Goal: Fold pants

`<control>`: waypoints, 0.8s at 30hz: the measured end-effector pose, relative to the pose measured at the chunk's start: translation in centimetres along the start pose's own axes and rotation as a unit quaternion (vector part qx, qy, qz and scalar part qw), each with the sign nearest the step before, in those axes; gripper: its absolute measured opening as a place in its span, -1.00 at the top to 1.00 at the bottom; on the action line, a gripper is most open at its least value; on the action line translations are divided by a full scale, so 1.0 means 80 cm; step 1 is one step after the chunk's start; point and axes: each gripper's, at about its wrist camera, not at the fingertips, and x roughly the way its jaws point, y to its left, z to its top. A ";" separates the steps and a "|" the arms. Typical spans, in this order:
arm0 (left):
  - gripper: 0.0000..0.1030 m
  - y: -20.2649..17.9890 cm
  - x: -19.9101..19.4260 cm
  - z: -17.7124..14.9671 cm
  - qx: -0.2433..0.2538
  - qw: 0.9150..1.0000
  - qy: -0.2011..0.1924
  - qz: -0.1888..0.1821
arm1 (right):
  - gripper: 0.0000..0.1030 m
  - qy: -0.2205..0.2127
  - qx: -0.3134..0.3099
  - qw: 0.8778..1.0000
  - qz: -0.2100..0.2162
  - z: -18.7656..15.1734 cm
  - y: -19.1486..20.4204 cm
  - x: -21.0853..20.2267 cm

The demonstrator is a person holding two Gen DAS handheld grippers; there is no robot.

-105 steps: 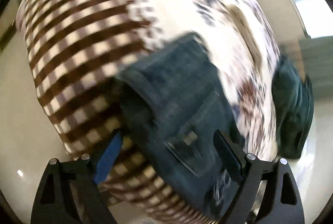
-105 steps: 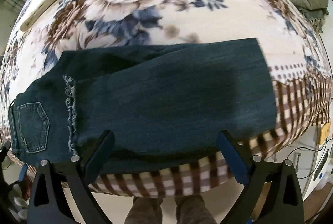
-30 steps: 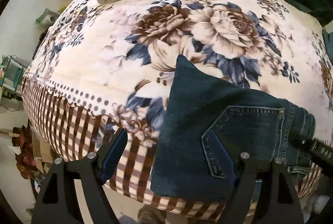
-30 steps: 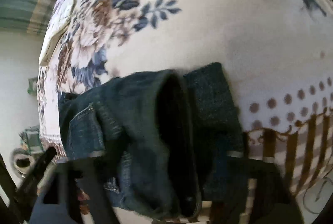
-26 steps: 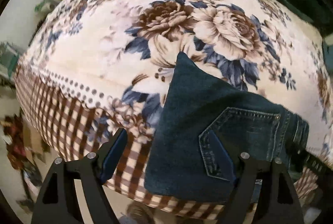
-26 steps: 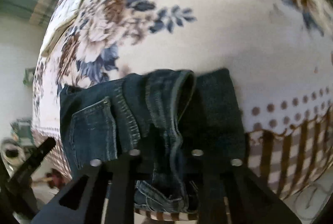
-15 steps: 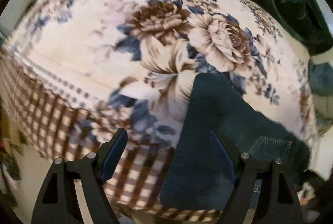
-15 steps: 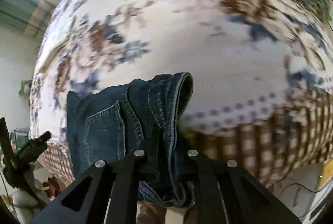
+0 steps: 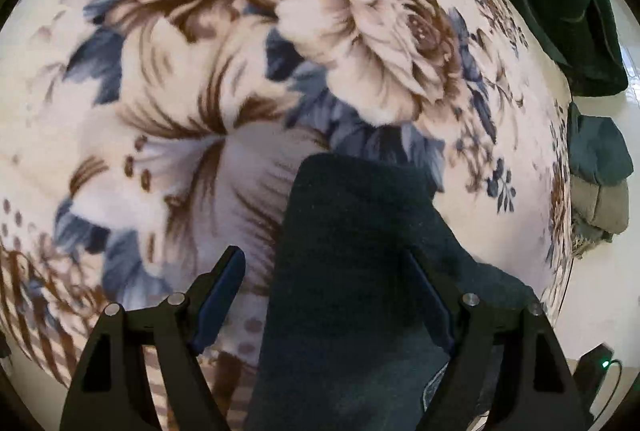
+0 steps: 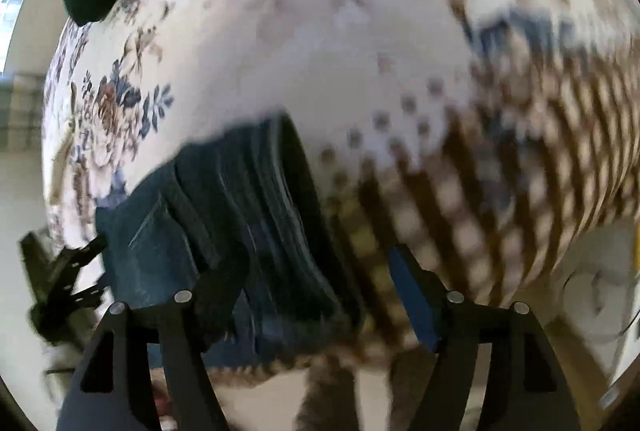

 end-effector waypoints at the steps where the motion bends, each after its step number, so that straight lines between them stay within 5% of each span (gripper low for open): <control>1: -0.50 0.001 0.000 -0.002 0.001 1.000 -0.004 -0.012 | -0.46 0.014 0.018 1.000 0.020 -0.005 -0.007 0.009; 2: -0.31 0.001 0.000 -0.005 0.003 1.000 -0.009 -0.019 | -0.44 0.027 0.049 0.997 0.056 -0.009 -0.022 0.022; 3: -0.08 0.001 0.000 -0.006 0.004 1.000 -0.012 -0.022 | -0.22 0.013 0.053 0.997 0.059 -0.016 -0.022 0.028; 6: -0.07 -0.005 -0.001 -0.010 0.016 1.000 -0.019 -0.009 | 0.37 -0.060 -0.036 0.997 -0.018 -0.039 0.019 0.011; 11: -0.08 -0.004 -0.001 -0.007 0.010 1.000 -0.012 -0.011 | 0.64 -0.101 -0.069 0.992 -0.025 -0.065 0.047 -0.036; 18: -0.55 0.001 0.003 -0.010 0.010 0.999 0.004 -0.044 | 0.58 -0.038 -0.005 0.999 -0.037 -0.044 -0.005 0.015; 24: -0.67 0.016 -0.018 -0.028 -0.011 0.997 0.012 -0.075 | -0.38 -0.016 0.085 0.993 0.075 -0.058 -0.049 0.006</control>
